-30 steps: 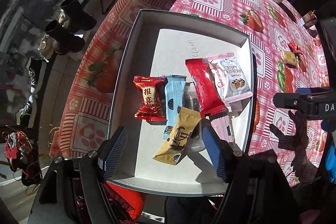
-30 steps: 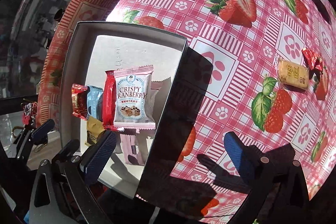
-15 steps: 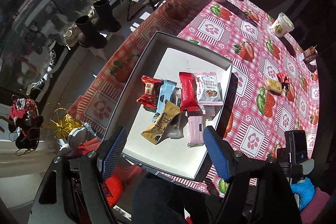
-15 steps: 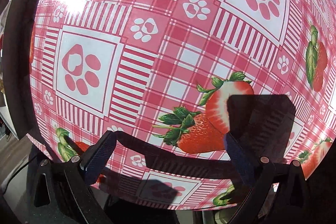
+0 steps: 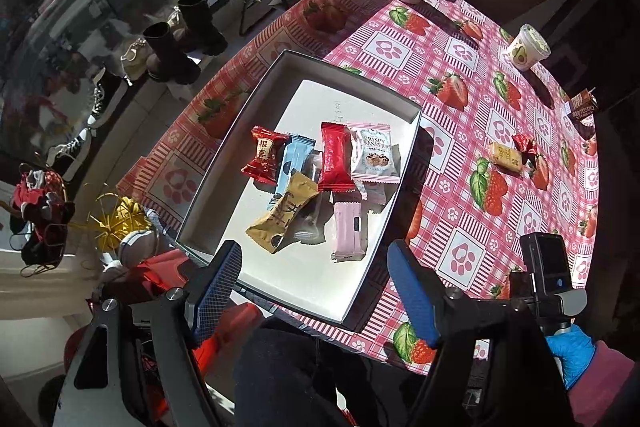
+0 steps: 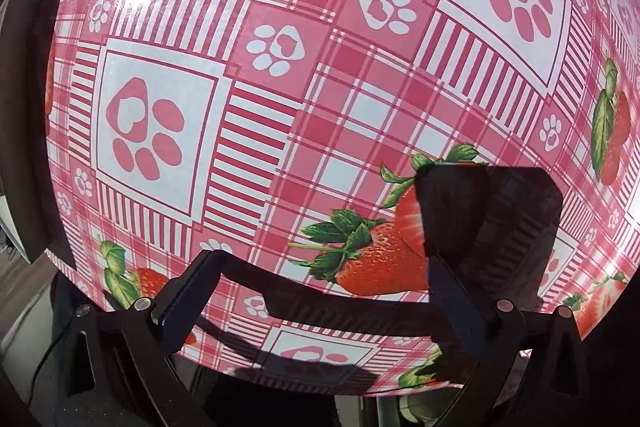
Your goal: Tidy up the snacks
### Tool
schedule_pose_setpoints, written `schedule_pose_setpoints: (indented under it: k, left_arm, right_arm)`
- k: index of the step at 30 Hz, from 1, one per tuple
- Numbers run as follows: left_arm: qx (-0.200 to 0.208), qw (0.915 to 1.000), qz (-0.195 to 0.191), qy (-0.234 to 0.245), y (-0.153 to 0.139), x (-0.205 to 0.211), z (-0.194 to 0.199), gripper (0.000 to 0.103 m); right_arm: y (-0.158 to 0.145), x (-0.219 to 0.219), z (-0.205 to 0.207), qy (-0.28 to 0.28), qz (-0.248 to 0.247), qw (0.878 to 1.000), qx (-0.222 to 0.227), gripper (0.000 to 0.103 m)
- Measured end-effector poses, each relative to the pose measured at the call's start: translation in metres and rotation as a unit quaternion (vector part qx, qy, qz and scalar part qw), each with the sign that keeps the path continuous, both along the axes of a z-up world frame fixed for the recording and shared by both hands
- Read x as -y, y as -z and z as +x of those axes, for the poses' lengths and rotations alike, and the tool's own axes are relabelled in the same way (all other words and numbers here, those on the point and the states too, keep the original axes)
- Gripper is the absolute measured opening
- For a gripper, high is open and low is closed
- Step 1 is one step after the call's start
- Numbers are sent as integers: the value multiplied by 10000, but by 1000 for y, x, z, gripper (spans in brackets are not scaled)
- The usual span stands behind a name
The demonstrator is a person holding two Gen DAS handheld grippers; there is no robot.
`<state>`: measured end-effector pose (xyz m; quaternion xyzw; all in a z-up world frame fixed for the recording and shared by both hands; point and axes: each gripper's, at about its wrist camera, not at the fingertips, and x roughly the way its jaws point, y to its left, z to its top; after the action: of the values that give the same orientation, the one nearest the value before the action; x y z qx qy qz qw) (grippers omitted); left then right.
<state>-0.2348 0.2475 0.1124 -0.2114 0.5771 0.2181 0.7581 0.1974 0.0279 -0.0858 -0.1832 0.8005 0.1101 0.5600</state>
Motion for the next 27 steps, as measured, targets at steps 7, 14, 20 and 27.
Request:
schedule_pose_setpoints:
  k: [7, 14, 20, 27]
  left_arm:
    - [-201, 9982, -128, 549, 13, 26, 14, 79]
    - [-100, 9954, 4, 949, 1, 22, 24, 79]
    - [27, 9896, -108, 1434, -4, 1, 33, 79]
    - [387, 9680, -725, 2372, -5, -47, 59, 79]
  right_arm:
    - [-5, 3, -10, -5, 45, 9999, 106, 103]
    - [-9, 4, -9, 2, 20, 10000, 60, 103]
    - [-8, 5, -9, 12, 4, 10000, 28, 103]
    - [-6, 6, -6, 119, -44, 9999, -53, 103]
